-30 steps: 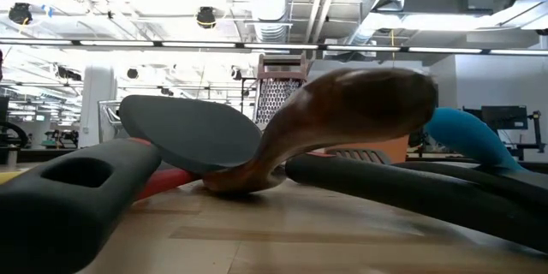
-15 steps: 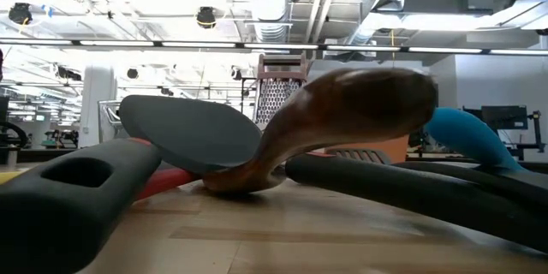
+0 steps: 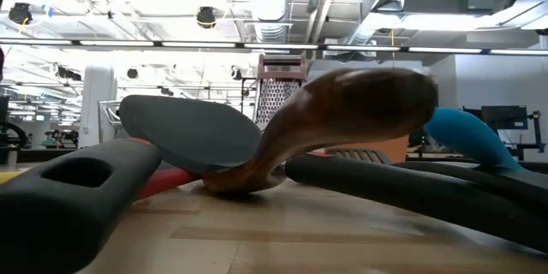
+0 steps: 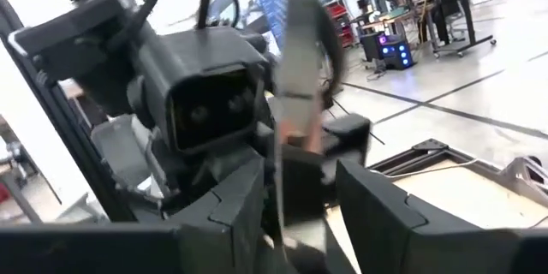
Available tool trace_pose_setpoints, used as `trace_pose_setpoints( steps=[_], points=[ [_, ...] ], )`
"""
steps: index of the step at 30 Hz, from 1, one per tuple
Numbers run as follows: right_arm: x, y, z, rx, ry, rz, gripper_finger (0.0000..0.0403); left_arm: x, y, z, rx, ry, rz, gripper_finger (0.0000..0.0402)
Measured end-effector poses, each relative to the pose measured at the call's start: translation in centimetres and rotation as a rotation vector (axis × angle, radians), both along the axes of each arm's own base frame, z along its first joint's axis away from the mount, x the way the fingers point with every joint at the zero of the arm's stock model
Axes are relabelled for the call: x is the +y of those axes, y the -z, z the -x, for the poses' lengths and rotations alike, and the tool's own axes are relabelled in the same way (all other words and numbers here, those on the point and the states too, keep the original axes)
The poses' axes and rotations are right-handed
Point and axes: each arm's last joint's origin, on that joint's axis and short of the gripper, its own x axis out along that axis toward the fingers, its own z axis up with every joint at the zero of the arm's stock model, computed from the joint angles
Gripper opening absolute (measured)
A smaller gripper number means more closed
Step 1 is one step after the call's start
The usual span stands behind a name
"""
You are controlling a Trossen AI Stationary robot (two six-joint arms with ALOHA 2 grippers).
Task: Pick & Place Kitchen Items
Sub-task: Put the blue table knife into the orange bin
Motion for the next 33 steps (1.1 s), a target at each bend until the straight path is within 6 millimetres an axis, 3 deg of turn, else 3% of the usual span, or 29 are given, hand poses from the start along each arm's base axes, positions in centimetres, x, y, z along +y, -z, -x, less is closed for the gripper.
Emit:
trace_pose_setpoints(
  steps=[6,14,33],
  points=[
    [-0.09,0.02,0.00,0.005,-0.001,0.014,0.0104,0.18,-0.39,0.19,-0.011,-0.042,-0.034,0.0001],
    [-0.11,0.18,-0.01,0.022,0.006,0.022,0.0008,0.14,-0.50,0.25,-0.016,-0.047,-0.035,0.0001],
    [-0.14,0.28,0.00,0.033,0.025,0.021,0.0000,0.16,-0.45,0.26,-0.024,-0.052,-0.008,0.0018]
  ],
)
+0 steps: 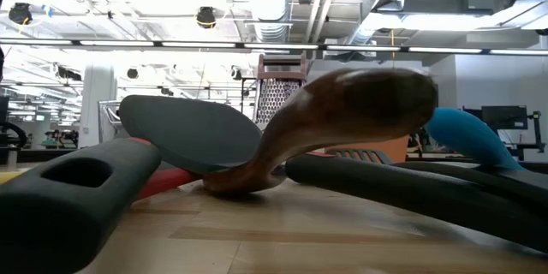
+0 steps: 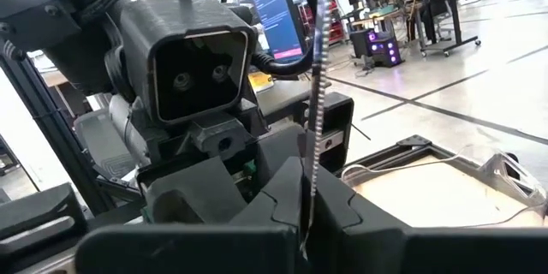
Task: Pick & Place Kitchen Items
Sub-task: Put the blue table knife into the orange bin
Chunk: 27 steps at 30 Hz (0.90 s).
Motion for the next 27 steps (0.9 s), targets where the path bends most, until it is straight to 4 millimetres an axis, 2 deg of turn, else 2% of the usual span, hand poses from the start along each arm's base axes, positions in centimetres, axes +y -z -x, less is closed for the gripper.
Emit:
trace_pose_setpoints(
  steps=[9,14,21,27],
  points=[
    [0.0,0.0,0.0,0.001,-0.005,0.001,0.0000,0.0,0.0,0.0,-0.012,0.005,0.028,0.0098],
    [-0.2,-0.1,0.1,0.000,0.003,0.001,0.0000,-0.2,-0.3,0.2,-0.012,0.069,0.052,0.0134],
    [-1.3,-0.4,0.8,0.039,0.038,0.014,0.0000,0.1,-1.4,1.5,0.018,0.071,0.046,0.0142],
    [-2.2,-0.5,2.2,0.115,0.110,0.024,0.0000,0.5,-3.5,3.4,-0.007,0.090,0.052,0.0136]
  ],
)
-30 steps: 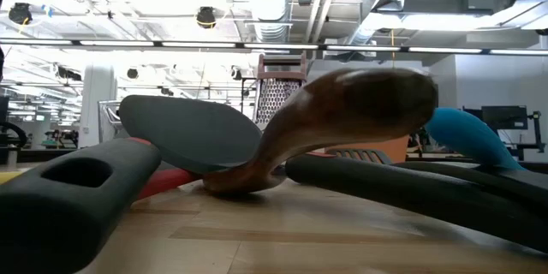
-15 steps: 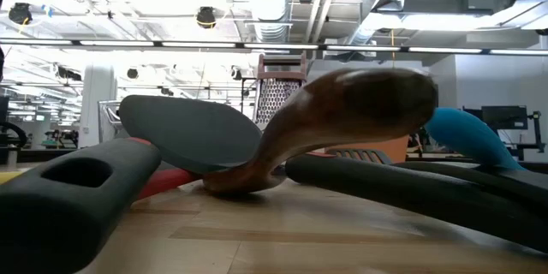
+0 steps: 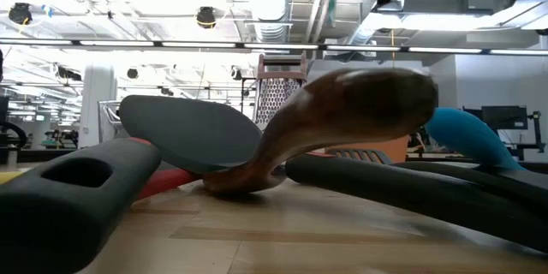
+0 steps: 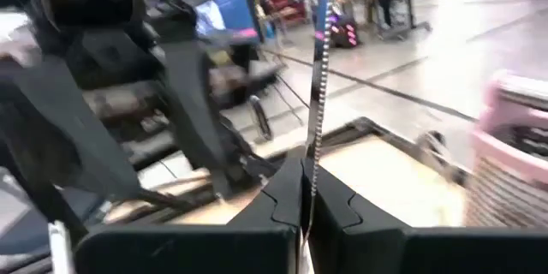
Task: Pick & Place Kitchen Items
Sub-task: Put the blue table knife into the orange bin
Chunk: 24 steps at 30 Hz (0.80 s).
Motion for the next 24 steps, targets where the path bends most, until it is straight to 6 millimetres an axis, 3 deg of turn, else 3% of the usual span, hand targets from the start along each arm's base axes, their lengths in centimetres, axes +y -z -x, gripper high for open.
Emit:
trace_pose_setpoints(
  steps=[10,17,24],
  points=[
    [-3.7,-0.1,1.8,0.068,0.161,-0.061,0.0000,0.7,-3.3,5.9,0.087,0.015,-0.019,0.0127],
    [-6.3,1.0,1.8,0.135,0.278,-0.081,0.0000,0.4,-5.2,9.7,0.099,0.074,-0.063,0.0078],
    [-8.8,1.2,2.6,0.161,0.414,-0.088,0.0000,0.8,-5.8,12.6,0.166,0.045,-0.133,0.0023]
  ],
)
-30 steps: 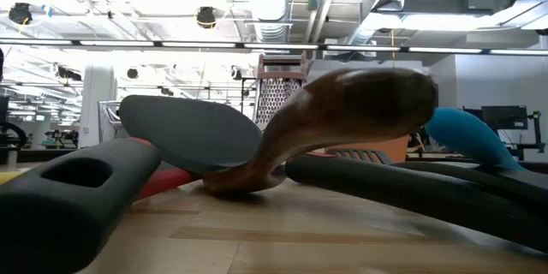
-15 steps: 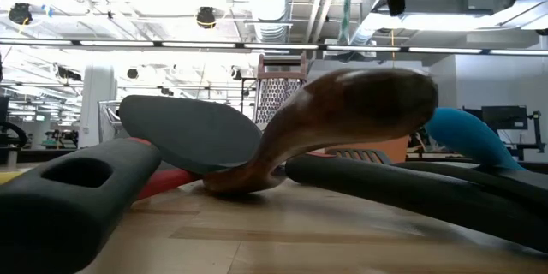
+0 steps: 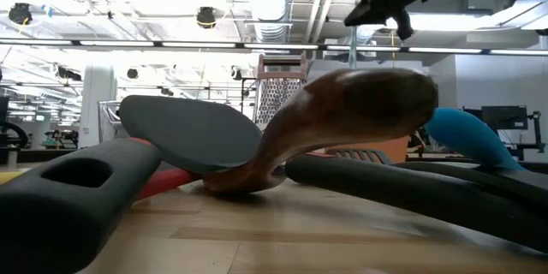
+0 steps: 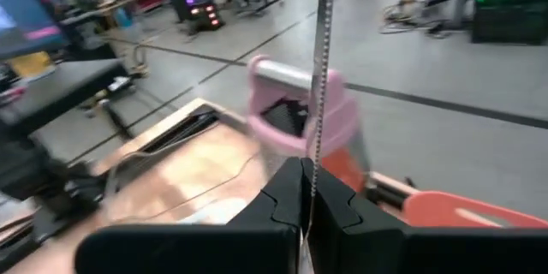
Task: Pick & Place Kitchen Items
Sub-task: Put the blue table knife into the orange bin
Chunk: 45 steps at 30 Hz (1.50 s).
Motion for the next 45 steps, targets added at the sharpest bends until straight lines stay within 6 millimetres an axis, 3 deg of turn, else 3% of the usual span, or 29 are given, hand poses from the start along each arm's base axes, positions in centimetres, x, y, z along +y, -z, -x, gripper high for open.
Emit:
trace_pose_setpoints(
  steps=[3,11,23,45],
  points=[
    [-1.2,0.3,0.5,0.027,0.055,-0.008,0.0000,0.3,-0.2,0.7,0.000,-0.029,-0.017,0.0005],
    [-4.7,1.4,1.2,0.064,0.176,-0.057,0.0000,0.6,-0.5,1.1,-0.007,-0.094,-0.075,0.0004],
    [-9.2,5.9,-0.2,0.145,0.243,-0.211,0.0000,1.1,-0.8,1.8,-0.004,-0.178,-0.143,0.0003],
    [-11.5,11.5,-1.4,0.167,0.389,-0.460,0.0000,1.4,-1.2,2.9,-0.003,-0.180,-0.159,0.0003]
  ],
)
